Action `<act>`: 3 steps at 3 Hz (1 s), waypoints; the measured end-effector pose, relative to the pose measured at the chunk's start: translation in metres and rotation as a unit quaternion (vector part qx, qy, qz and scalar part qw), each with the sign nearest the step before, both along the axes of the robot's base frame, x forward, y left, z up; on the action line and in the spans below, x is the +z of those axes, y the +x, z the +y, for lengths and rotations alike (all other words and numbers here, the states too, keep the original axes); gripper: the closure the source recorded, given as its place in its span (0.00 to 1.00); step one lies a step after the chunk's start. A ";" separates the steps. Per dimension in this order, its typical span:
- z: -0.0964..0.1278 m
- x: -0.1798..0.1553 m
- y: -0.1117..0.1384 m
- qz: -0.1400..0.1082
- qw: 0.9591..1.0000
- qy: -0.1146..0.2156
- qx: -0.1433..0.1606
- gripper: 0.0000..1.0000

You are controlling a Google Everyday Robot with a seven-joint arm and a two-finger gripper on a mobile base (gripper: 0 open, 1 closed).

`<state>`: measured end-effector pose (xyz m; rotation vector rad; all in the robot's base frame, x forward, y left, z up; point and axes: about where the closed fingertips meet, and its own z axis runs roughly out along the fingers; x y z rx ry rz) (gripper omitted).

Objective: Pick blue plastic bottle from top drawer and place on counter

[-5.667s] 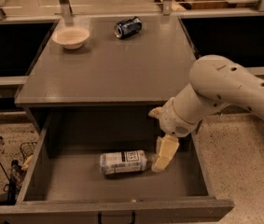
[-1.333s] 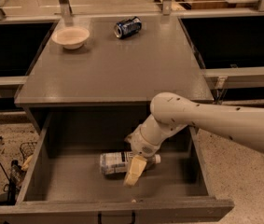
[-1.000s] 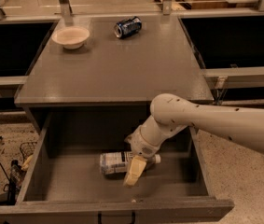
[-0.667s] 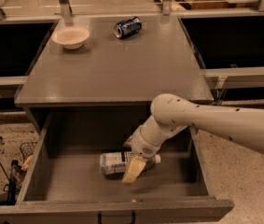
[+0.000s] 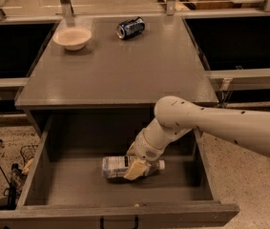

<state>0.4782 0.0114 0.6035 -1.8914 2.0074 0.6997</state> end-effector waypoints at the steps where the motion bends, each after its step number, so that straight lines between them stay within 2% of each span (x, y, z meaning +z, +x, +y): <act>1: 0.000 0.000 0.000 0.000 1.000 0.000 0.000 0.95; 2: 0.000 0.000 0.000 0.001 1.000 -0.001 0.001 1.00; 3: 0.000 0.000 0.000 0.001 1.000 -0.001 0.001 1.00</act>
Offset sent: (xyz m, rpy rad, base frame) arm 0.0000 0.0000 0.0000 0.0000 0.0000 0.0000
